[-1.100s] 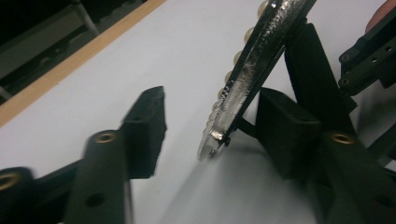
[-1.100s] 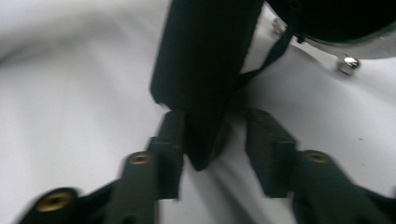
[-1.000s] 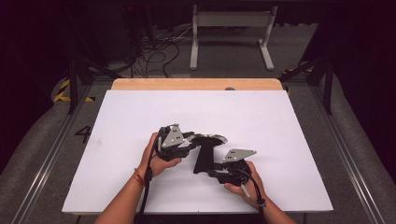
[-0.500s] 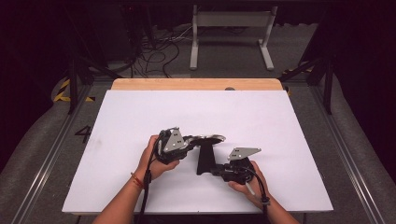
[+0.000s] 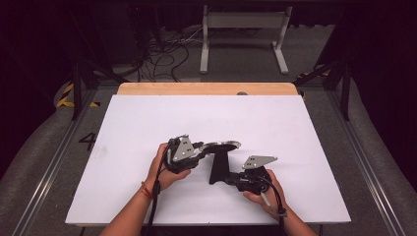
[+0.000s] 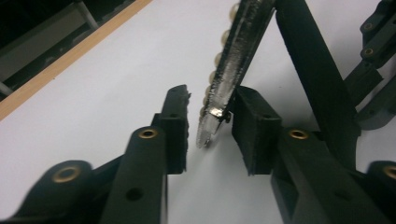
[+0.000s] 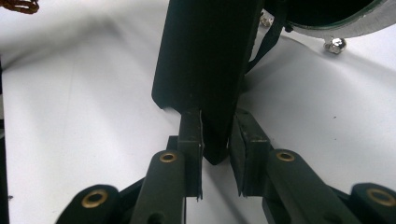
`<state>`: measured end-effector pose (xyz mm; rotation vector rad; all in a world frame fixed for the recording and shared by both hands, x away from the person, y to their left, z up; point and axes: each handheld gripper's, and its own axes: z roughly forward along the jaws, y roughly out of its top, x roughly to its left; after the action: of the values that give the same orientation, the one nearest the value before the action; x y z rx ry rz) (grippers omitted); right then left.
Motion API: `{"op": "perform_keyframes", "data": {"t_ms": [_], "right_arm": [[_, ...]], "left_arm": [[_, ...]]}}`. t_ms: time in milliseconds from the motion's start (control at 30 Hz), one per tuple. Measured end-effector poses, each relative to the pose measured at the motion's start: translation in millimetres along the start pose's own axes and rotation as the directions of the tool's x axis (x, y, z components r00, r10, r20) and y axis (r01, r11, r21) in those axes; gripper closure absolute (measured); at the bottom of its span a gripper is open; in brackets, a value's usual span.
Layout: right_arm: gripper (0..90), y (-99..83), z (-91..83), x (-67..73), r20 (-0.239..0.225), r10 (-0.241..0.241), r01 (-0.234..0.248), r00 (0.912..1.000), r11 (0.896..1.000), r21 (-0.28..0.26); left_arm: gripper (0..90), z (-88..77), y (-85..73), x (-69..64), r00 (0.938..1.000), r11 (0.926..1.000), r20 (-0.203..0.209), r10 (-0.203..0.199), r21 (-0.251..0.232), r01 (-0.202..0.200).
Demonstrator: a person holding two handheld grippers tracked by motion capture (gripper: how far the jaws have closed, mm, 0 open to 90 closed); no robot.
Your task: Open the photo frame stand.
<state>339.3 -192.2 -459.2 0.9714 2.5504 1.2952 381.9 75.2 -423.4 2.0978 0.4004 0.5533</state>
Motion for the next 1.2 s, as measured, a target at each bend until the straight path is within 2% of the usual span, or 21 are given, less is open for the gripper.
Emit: {"op": "perform_keyframes", "data": {"t_ms": [100,133,167,233,333,400,433,467,500,567,667,800,833,967,1067,1200], "right_arm": [[75.2,0.6,-1.0,2.0,0.020,-0.017,0.017,0.9997,1.000,0.003],[71.4,0.6,-1.6,2.7,0.029,-0.015,0.015,0.9995,1.000,0.001],[61.4,1.1,-2.4,3.9,0.042,-0.005,0.005,0.9991,1.000,-0.006],[52.0,3.2,-3.1,6.6,0.076,0.011,-0.009,0.9971,1.000,-0.021],[40.4,10.3,-2.2,16.2,0.129,0.051,-0.041,0.9904,0.996,-0.077],[38.8,14.6,1.7,24.1,0.140,0.062,-0.048,0.9882,0.994,-0.101],[36.6,16.3,4.2,28.5,0.161,0.057,-0.040,0.9854,0.993,-0.109],[36.6,16.3,4.2,28.5,0.161,0.057,-0.040,0.9854,0.993,-0.109],[33.9,18.1,7.5,32.7,0.196,0.054,-0.031,0.9791,0.993,-0.118],[32.7,19.6,13.5,37.2,0.188,0.068,-0.045,0.9799,0.991,-0.124],[32.3,19.6,18.0,40.8,0.205,0.078,-0.051,0.9756,0.990,-0.134],[34.9,18.7,24.5,43.6,0.258,0.084,-0.053,0.9624,0.991,-0.125],[34.8,17.9,27.5,44.1,0.269,0.099,-0.064,0.9579,0.989,-0.135],[35.2,17.8,29.1,46.6,0.278,0.095,-0.056,0.9559,0.988,-0.143],[34.3,16.9,30.7,48.6,0.291,0.110,-0.063,0.9502,0.984,-0.168],[34.5,16.9,32.2,49.9,0.305,0.104,-0.054,0.9468,0.985,-0.166]], "left_arm": [[72.1,0.9,0.7,-2.6,0.9998,0.9998,-0.013,0.016,0.011,-0.016],[72.2,1.0,0.7,-2.8,0.9998,0.9998,-0.015,0.015,0.011,-0.015],[72.3,1.0,0.7,-3.4,0.9997,0.9997,-0.017,0.018,0.014,-0.018],[72.5,1.0,1.1,-4.3,0.9996,0.9996,-0.021,0.021,0.017,-0.021],[72.5,1.1,0.9,-3.7,0.9997,0.9997,-0.016,0.017,0.019,-0.017],[72.6,0.7,1.1,-3.7,0.9997,0.9995,-0.015,0.020,0.023,-0.020],[72.9,0.4,1.4,-4.0,0.9996,0.9994,-0.016,0.023,0.028,-0.022],[73.1,0.4,1.4,-4.0,0.9996,0.9994,-0.016,0.023,0.028,-0.022],[73.1,0.0,1.6,-4.0,0.9995,0.9992,-0.018,0.026,0.031,-0.025],[73.5,-1.0,1.7,-3.9,0.9995,0.9989,-0.017,0.028,0.037,-0.027],[73.7,-1.8,2.0,-4.4,0.9993,0.9986,-0.019,0.031,0.043,-0.030],[73.6,-1.0,2.4,-5.2,0.9993,0.9988,-0.023,0.028,0.040,-0.027],[73.4,-0.9,2.5,-5.4,0.9992,0.9988,-0.027,0.028,0.040,-0.027],[73.4,-1.0,1.2,-4.7,0.9995,0.9992,-0.023,0.023,0.033,-0.023],[73.3,-0.8,1.0,-4.9,0.9995,0.9993,-0.024,0.020,0.032,-0.019],[73.4,-1.2,0.8,-4.6,0.9997,0.9993,-0.019,0.018,0.034,-0.017]]}}
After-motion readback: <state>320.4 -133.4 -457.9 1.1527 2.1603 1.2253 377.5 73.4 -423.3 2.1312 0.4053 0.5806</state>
